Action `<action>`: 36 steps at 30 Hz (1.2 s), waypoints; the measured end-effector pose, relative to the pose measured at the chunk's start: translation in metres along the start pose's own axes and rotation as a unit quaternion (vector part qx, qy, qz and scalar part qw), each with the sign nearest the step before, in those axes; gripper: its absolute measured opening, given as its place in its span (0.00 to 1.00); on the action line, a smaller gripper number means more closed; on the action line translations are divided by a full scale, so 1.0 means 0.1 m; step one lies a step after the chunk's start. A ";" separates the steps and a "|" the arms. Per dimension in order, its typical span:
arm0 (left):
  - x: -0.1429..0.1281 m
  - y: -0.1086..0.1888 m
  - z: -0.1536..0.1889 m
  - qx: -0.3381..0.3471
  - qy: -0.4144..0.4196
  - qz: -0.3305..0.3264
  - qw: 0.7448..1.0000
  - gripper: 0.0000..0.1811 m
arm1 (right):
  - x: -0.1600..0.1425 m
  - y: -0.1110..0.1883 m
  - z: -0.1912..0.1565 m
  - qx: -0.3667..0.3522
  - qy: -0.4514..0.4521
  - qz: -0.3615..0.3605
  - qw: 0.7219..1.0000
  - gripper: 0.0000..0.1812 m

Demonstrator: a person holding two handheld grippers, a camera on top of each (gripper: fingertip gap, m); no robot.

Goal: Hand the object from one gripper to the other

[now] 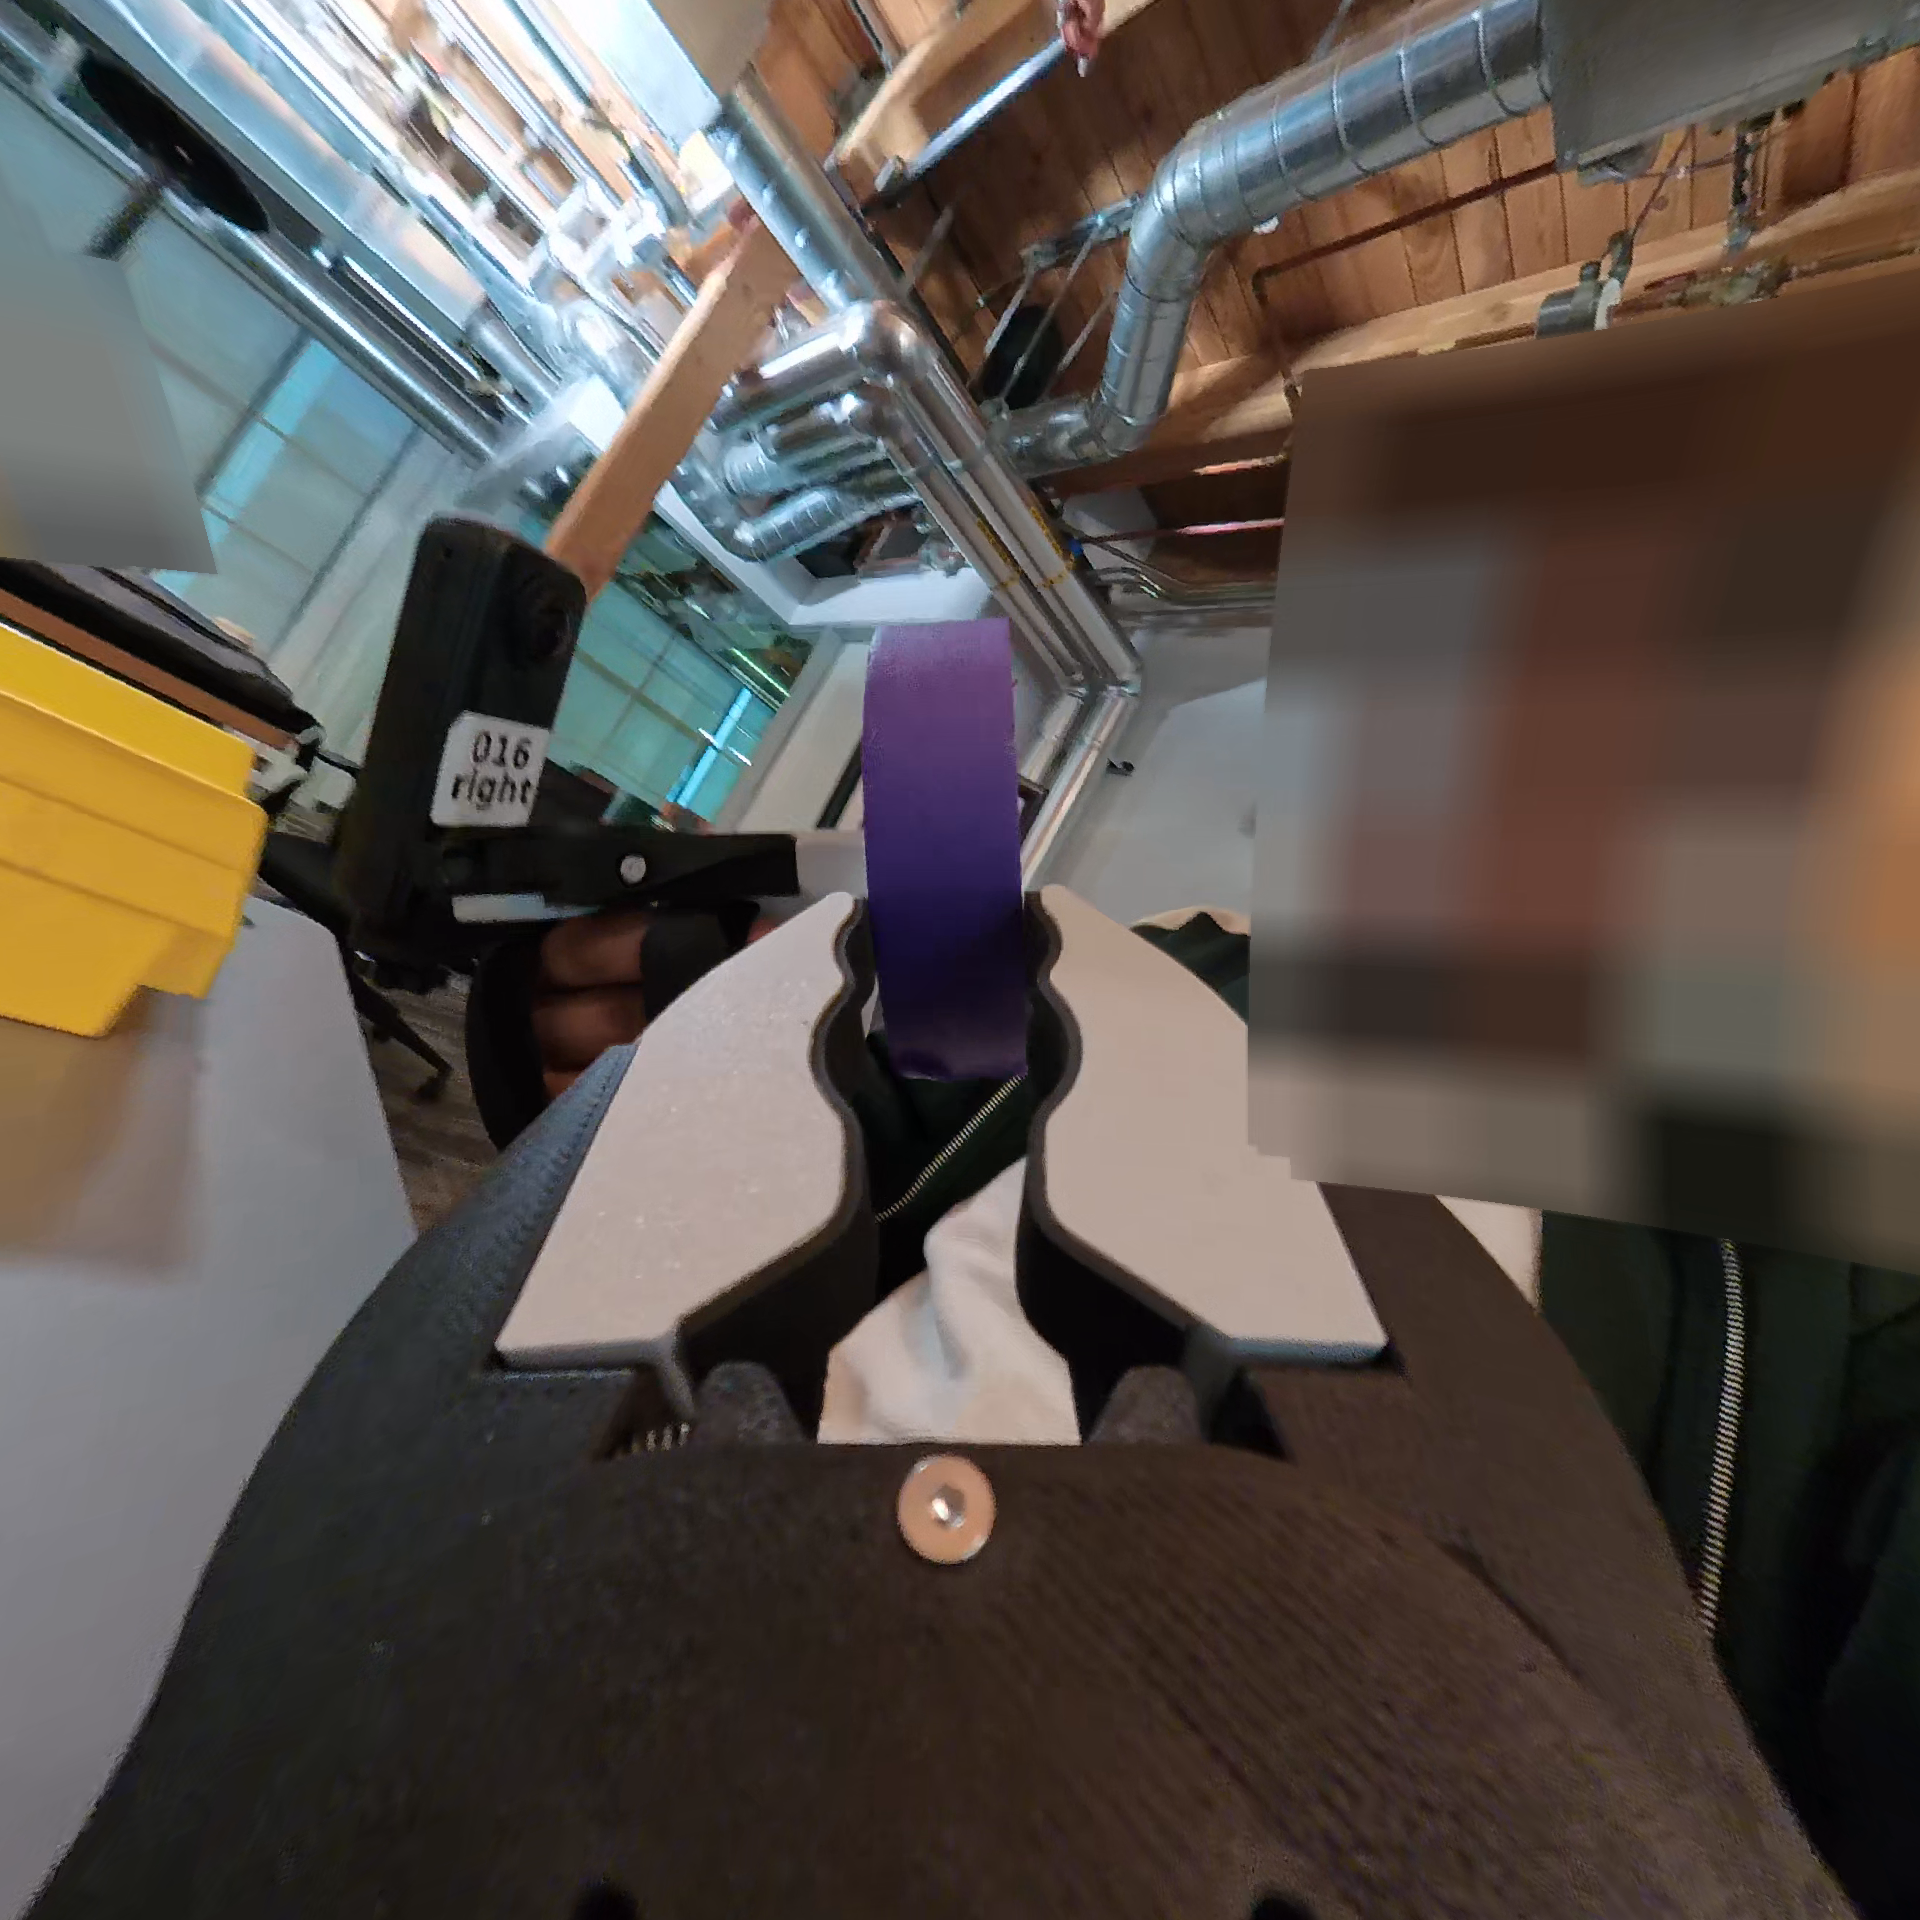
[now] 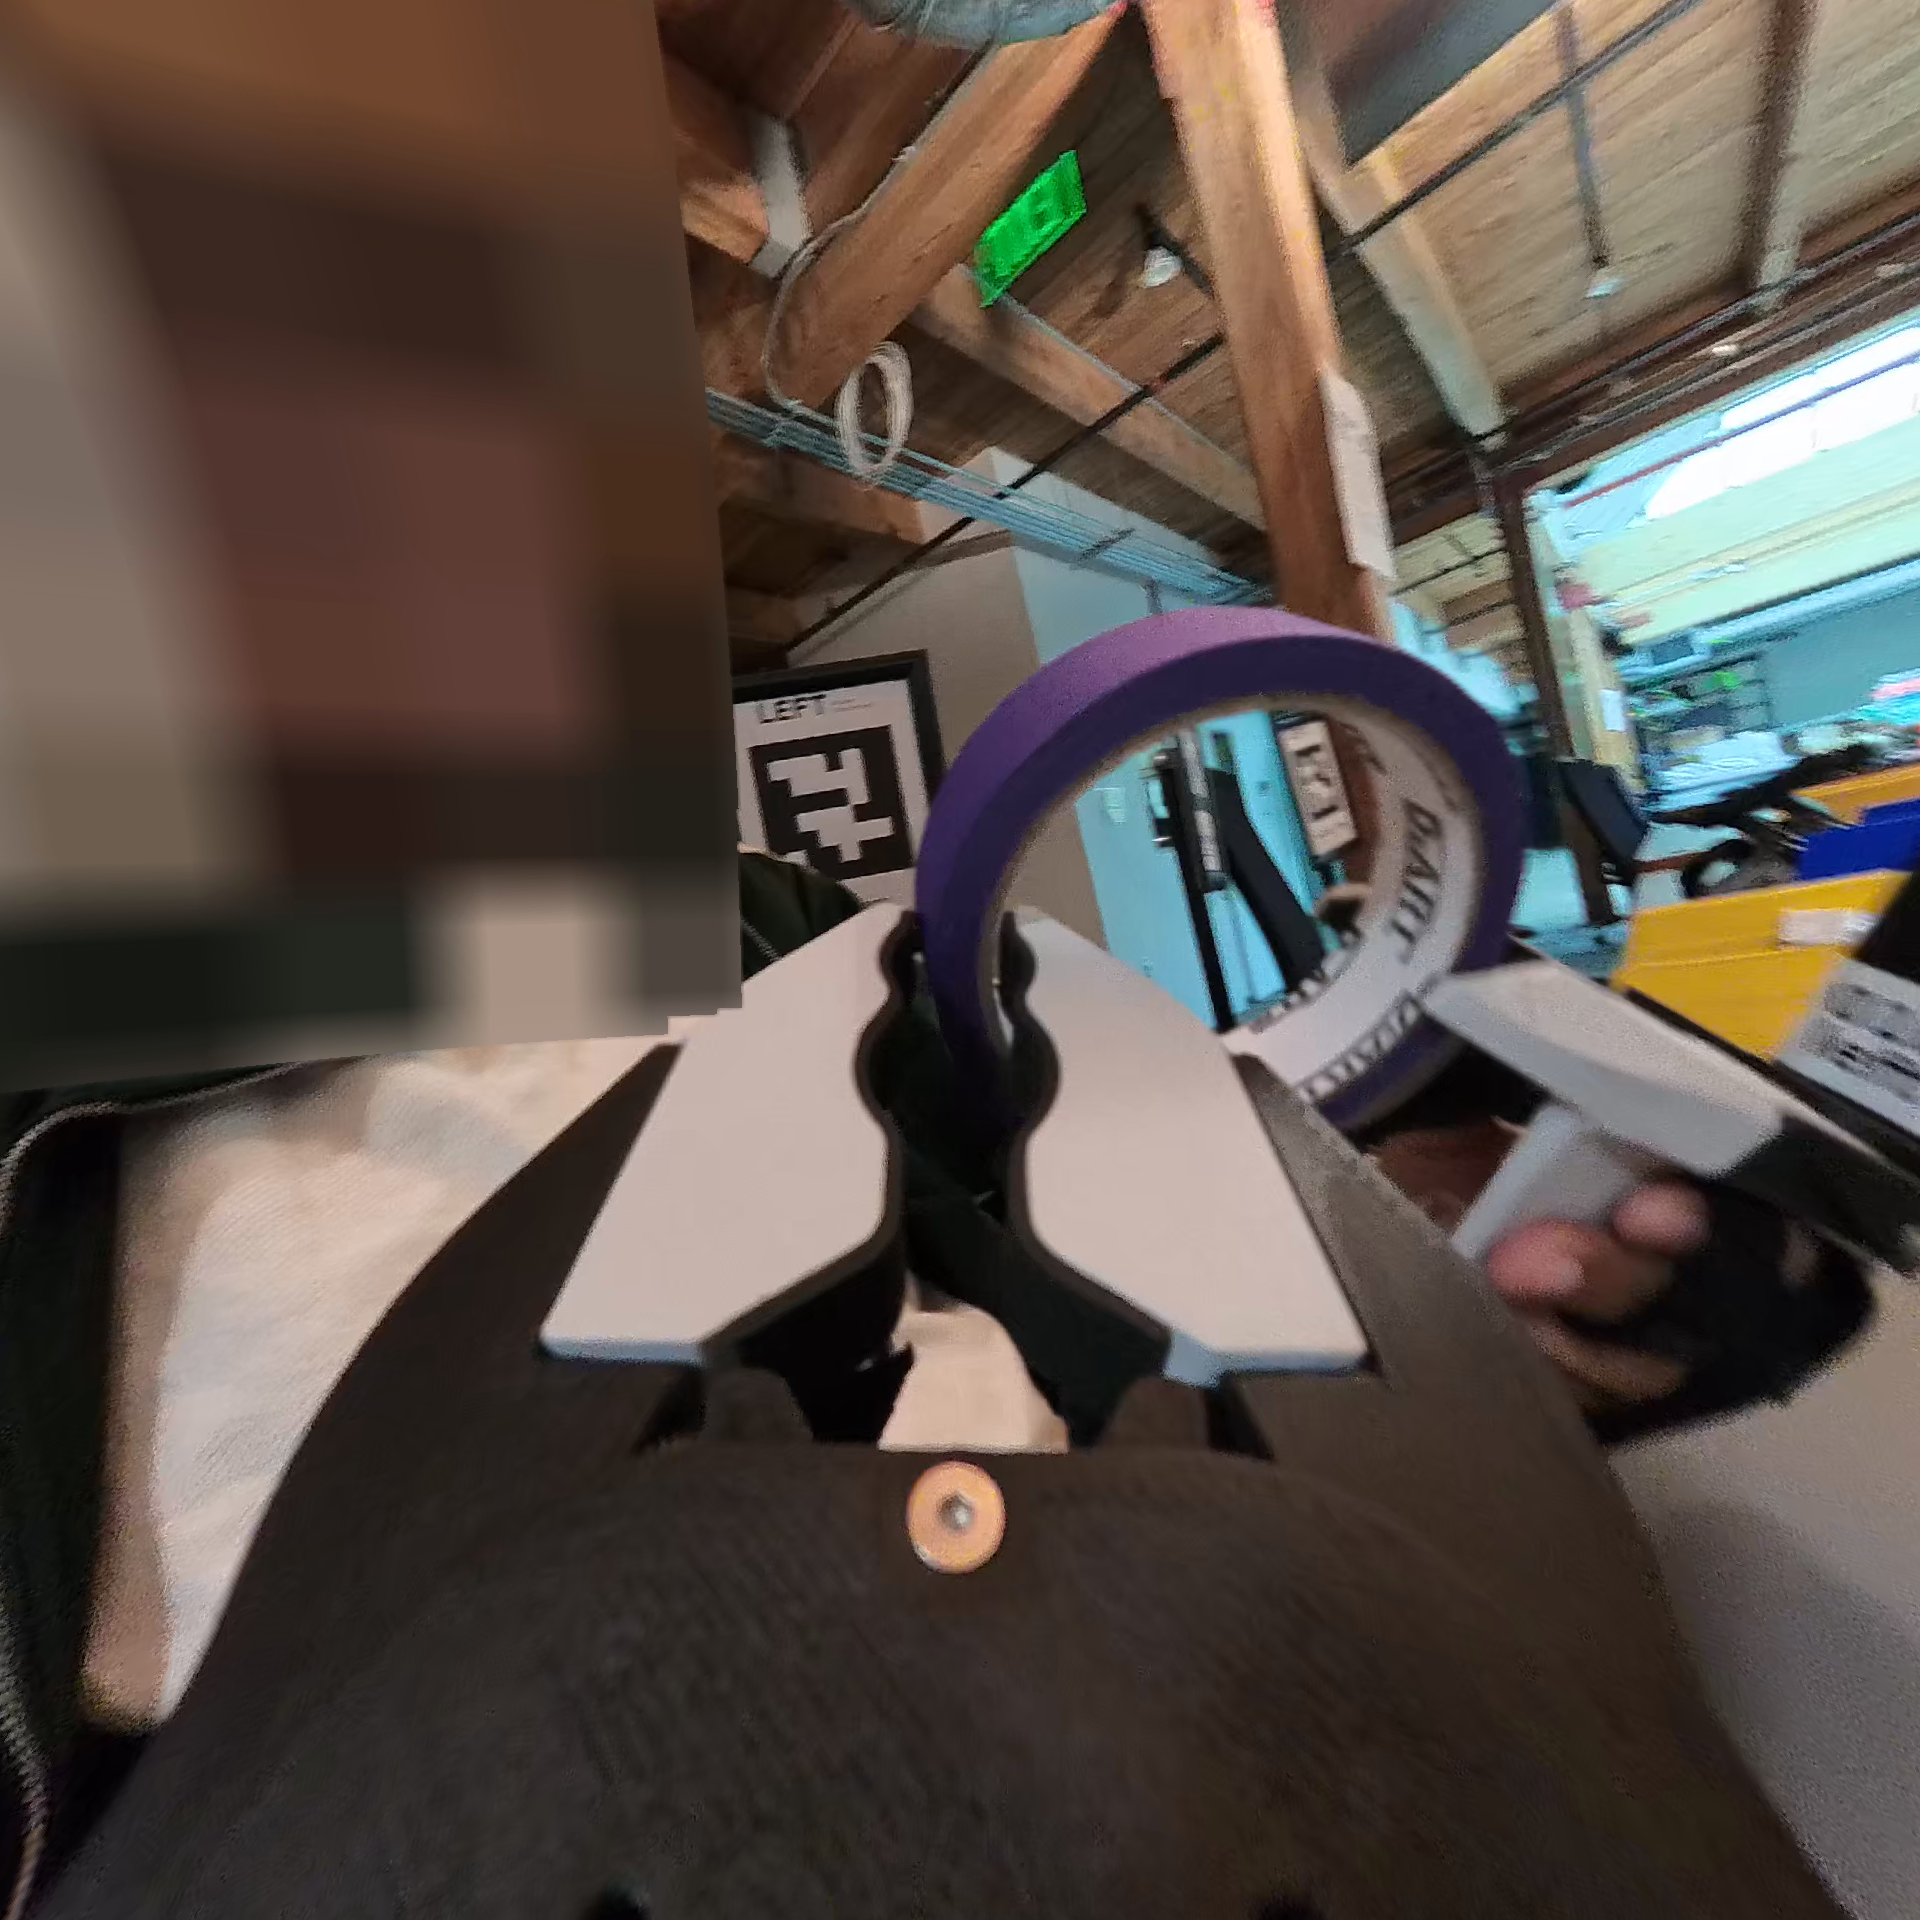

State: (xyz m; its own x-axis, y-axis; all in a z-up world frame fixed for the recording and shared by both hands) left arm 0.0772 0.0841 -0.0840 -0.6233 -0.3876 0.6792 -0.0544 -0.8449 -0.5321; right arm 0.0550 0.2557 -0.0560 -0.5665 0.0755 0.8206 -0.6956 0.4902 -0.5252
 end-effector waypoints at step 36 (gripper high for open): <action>0.24 0.28 0.09 0.313 -0.197 -0.050 0.928 0.14 | -0.12 0.46 0.39 -0.403 0.175 -0.250 0.863 0.17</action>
State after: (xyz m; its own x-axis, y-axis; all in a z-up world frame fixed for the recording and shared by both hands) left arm 0.0680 0.0476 -0.0781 -0.2996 -0.2959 0.9070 0.4430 -0.8851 -0.1424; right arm 0.0129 0.2435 -0.0983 -0.0185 -0.1318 0.9911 -0.2009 0.9715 0.1255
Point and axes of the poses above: each gripper's, where its closed fingertips meet, y back along the fingers, x out of its top, z = x × y across the jaws, the point moved 9 cm from there along y, back along the fingers, and after that the axes turned 2 degrees about x, right-handed, at the moved point
